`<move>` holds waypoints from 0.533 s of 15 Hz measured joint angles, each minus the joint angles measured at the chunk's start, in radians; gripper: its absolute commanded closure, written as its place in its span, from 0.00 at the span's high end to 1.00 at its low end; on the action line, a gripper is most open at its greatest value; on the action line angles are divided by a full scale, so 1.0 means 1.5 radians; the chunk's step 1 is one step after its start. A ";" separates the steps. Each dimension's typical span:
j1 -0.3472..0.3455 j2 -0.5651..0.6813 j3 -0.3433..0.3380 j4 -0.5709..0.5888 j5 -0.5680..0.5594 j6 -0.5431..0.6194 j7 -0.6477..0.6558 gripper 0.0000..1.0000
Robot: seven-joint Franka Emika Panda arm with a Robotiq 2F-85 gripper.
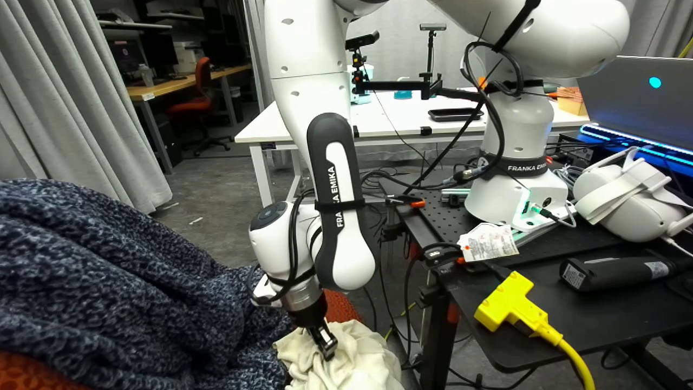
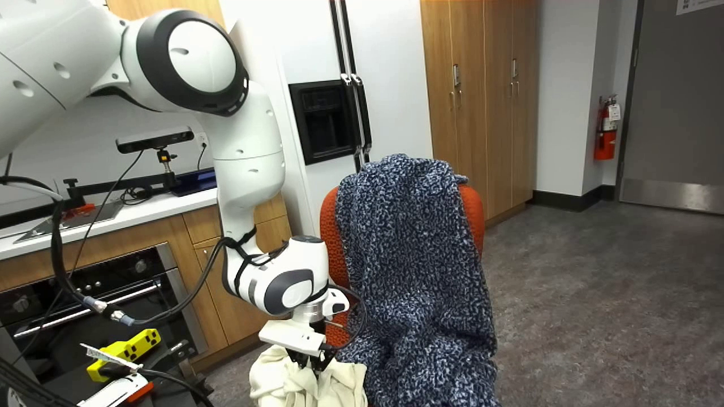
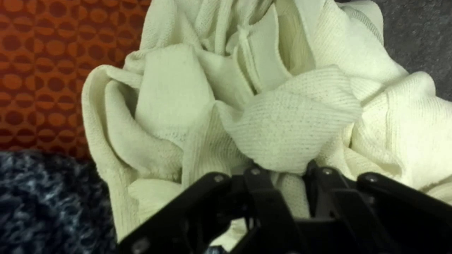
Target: Pick the sweater on the seat and put it on the back of the chair
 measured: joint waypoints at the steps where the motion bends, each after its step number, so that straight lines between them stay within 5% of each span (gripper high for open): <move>1: 0.000 -0.014 0.000 -0.003 0.000 -0.005 0.003 0.00; 8: 0.000 -0.219 0.010 -0.069 0.000 -0.219 0.008 0.03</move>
